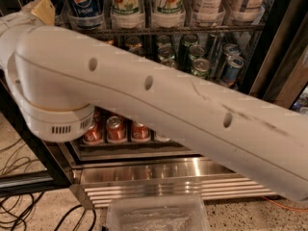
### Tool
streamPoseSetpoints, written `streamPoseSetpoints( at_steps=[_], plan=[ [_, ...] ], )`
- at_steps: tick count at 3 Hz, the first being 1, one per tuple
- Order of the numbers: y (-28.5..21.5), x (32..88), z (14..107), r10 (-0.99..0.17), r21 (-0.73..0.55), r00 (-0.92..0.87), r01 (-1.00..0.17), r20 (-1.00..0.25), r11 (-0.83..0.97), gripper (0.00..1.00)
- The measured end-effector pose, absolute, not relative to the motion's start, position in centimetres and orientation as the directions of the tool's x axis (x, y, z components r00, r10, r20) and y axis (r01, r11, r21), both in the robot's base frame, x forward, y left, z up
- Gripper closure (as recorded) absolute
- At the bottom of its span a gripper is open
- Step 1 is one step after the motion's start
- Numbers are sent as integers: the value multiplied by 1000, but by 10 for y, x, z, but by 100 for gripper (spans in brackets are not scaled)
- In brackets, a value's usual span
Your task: Pick pepsi can from top shelf of fridge
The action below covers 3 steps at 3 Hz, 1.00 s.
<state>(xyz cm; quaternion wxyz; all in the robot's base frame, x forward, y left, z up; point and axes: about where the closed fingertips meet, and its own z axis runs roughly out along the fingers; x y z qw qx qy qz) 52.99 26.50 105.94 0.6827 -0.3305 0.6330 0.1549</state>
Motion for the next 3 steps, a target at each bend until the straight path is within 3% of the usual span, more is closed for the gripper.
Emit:
streamPoseSetpoints(
  at_steps=[2, 3],
  plan=[
    [261, 527, 1053, -122, -188, 154, -559, -981, 808, 3],
    [251, 523, 1059, -67, -158, 184, -541, -981, 826, 22]
  ],
)
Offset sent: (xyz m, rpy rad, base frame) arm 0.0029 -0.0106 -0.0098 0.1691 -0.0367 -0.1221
